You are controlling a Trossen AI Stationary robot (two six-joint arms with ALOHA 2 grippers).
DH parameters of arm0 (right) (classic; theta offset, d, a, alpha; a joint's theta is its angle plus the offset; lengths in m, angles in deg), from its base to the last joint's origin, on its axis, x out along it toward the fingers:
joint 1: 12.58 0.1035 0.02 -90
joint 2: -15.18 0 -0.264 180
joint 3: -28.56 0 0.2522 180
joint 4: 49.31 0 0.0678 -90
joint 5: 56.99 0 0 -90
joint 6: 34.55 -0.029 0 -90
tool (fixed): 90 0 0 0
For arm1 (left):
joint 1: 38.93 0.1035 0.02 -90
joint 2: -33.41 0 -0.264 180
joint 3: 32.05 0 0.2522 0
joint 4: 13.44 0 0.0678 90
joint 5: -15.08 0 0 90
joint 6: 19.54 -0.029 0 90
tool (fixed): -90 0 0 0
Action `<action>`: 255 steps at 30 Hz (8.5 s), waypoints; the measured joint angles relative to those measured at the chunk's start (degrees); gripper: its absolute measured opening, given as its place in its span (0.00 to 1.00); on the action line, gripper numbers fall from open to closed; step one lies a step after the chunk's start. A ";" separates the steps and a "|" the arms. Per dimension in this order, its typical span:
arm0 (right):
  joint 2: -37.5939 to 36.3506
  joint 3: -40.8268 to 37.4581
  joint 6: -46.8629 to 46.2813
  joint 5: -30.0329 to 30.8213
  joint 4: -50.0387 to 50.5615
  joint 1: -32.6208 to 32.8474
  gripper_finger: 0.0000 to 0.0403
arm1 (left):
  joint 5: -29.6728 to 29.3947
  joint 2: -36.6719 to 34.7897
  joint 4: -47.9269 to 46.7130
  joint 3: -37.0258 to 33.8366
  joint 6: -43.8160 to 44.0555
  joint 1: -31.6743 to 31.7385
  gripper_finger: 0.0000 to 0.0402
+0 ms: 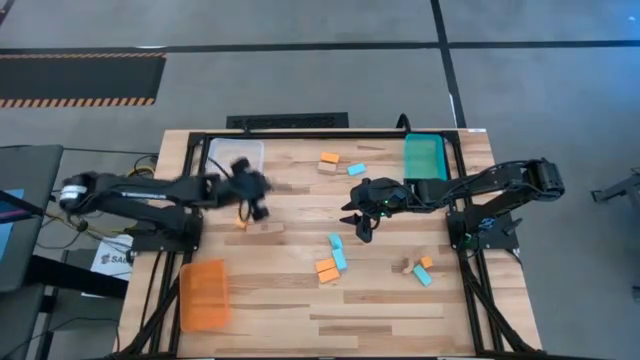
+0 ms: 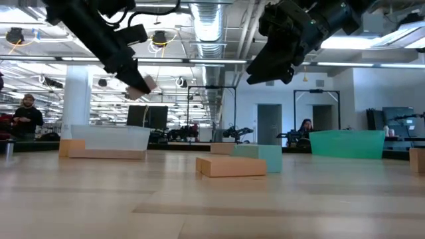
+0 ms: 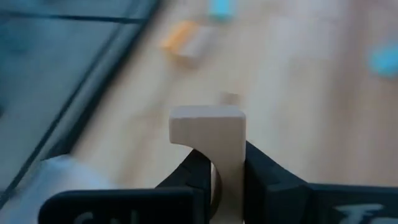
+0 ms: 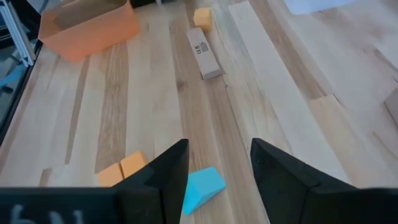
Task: Sort & place blocks by color
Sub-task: Put the brown block into the transparent bin, then put the light blue block into the orange bin
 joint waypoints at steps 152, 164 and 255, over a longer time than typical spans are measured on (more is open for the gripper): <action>34.69 37.48 -53.97 6.31 42.72 15.41 0.29 | 62.28 7.35 -9.96 13.67 -20.00 8.24 0.35; 18.99 37.66 -18.66 22.90 39.44 13.33 0.31 | 66.55 19.77 12.68 13.53 30.44 10.13 0.35; 16.52 38.29 2.69 18.18 42.62 7.59 0.50 | 64.99 31.77 37.70 13.64 50.68 8.62 0.26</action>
